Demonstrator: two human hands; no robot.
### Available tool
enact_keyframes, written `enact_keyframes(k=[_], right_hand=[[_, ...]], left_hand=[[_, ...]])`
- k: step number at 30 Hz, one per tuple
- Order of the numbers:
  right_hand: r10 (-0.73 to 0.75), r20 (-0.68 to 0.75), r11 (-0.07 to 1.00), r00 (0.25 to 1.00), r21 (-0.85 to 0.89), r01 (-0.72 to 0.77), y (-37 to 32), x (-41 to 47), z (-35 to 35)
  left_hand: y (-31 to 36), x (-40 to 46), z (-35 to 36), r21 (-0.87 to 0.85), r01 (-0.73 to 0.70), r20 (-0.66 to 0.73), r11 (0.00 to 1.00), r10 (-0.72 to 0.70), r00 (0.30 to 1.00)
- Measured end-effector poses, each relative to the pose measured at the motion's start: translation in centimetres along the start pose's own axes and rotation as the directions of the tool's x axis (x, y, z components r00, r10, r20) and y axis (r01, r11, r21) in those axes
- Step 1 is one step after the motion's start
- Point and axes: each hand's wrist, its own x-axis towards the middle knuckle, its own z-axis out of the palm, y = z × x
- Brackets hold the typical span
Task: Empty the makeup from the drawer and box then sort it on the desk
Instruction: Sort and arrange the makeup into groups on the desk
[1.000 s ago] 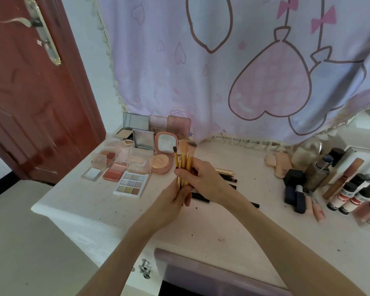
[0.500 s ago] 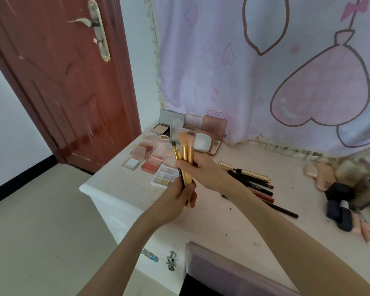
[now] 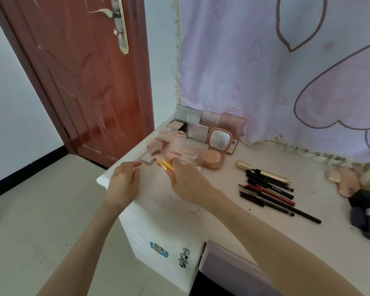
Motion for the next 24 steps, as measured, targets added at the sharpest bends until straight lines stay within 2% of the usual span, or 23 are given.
enact_keyframes(k=[2,5,7,9,12,17,24], right_hand=[[-0.018,0.022,0.997,1.0,-0.078,0.02,-0.8,0.2,2.0],[-0.027,-0.038,0.98,0.999,-0.197,0.019,-1.4,0.3,4.3],[-0.061,-0.112,0.959,0.992,-0.284,0.027,-1.4,0.4,5.6],[-0.097,-0.207,0.94,0.973,-0.34,0.021,-1.3,0.6,6.7],[-0.154,-0.375,0.949,0.914,-0.313,0.031,-0.6,1.2,7.8],[-0.244,-0.412,0.963,0.878,-0.212,0.168,0.5,0.6,7.5],[-0.336,-0.384,0.936,0.86,-0.233,0.262,2.8,-2.7,6.6]], left_hand=[[-1.7,0.0,0.6,0.066,-0.03,0.05,0.997,0.027,0.998],[-3.6,-0.3,1.2,0.089,-0.091,0.058,0.992,0.086,0.995],[-3.7,-0.6,0.9,0.016,-0.077,0.031,0.997,0.077,0.997],[-3.5,-1.1,0.6,-0.134,-0.057,-0.022,0.989,0.055,0.998],[-2.9,-2.0,0.3,-0.218,-0.145,-0.073,0.965,0.132,0.989],[-2.6,-3.6,0.9,0.019,-0.424,0.039,0.905,0.423,0.905],[-2.6,-3.2,1.3,0.116,-0.441,0.095,0.89,0.432,0.897]])
